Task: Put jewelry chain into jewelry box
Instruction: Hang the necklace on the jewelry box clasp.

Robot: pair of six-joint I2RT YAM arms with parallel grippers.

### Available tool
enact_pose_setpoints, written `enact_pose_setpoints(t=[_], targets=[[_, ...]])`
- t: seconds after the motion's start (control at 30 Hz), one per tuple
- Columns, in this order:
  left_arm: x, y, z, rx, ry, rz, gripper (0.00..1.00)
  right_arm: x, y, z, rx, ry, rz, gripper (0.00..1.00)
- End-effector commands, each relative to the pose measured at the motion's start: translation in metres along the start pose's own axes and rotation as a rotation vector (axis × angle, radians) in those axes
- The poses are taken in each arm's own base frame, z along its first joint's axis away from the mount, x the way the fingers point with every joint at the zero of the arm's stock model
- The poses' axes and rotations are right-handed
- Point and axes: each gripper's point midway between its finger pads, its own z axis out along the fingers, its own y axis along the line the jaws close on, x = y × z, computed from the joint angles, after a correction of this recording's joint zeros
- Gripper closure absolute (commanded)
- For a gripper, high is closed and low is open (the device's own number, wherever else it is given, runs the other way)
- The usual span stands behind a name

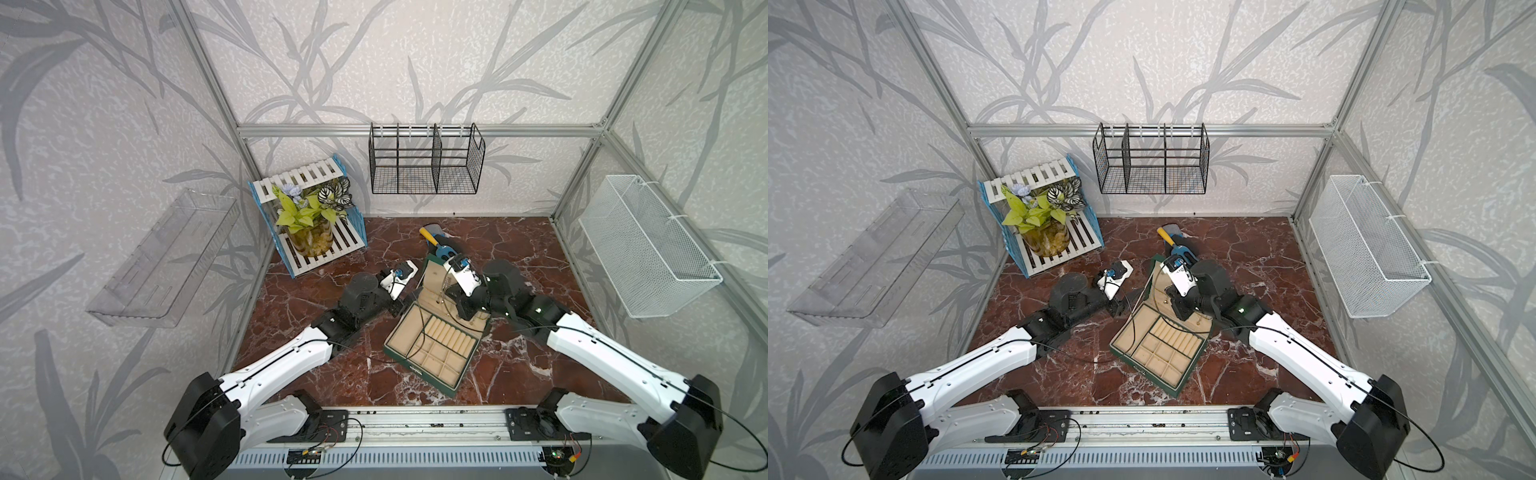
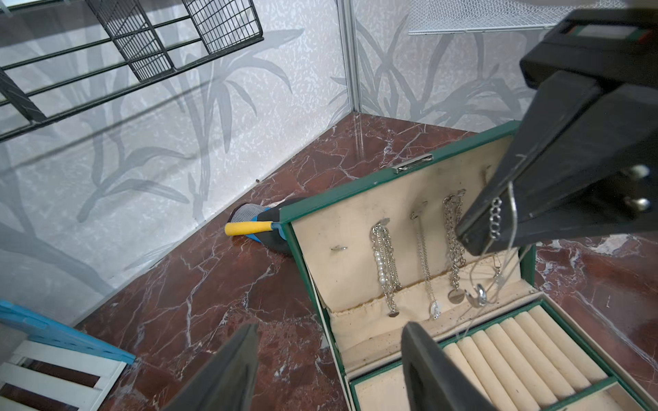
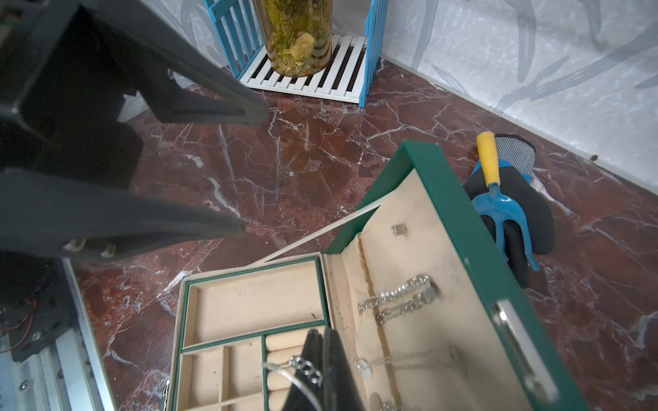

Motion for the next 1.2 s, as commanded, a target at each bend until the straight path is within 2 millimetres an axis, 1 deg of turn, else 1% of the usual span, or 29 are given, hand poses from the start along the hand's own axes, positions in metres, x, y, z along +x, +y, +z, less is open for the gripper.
enact_pose_setpoints(t=[0.0,0.13,0.2,0.27,0.53,0.73,0.9,1.03,1.17], targets=[[-0.004,-0.003,-0.003,0.079,-0.048,-0.172,0.38,0.0,-0.011,0.009,0.091,0.083,0.016,1.0],[0.0,-0.004,0.002,0.11,-0.049,-0.192,0.41,-0.01,-0.015,0.03,0.128,0.124,0.022,1.0],[0.005,-0.001,0.006,0.097,-0.03,-0.192,0.42,-0.016,-0.02,0.039,0.159,0.14,0.023,1.0],[0.009,0.001,0.008,0.087,-0.02,-0.194,0.43,-0.018,-0.024,0.046,0.181,0.159,0.022,1.0],[0.025,0.0,0.021,0.097,0.029,-0.201,0.43,-0.027,-0.033,0.063,0.23,0.178,-0.007,1.0],[0.031,0.0,0.029,0.105,0.051,-0.204,0.46,-0.024,-0.043,0.072,0.283,0.222,-0.03,1.0],[0.034,0.0,0.031,0.1,0.06,-0.202,0.46,-0.02,-0.048,0.073,0.313,0.245,-0.052,1.0],[0.036,0.002,0.031,0.095,0.063,-0.201,0.47,-0.017,-0.049,0.075,0.314,0.266,-0.063,0.99],[0.036,0.003,0.031,0.089,0.065,-0.2,0.47,-0.016,-0.055,0.075,0.35,0.273,-0.068,0.99]])
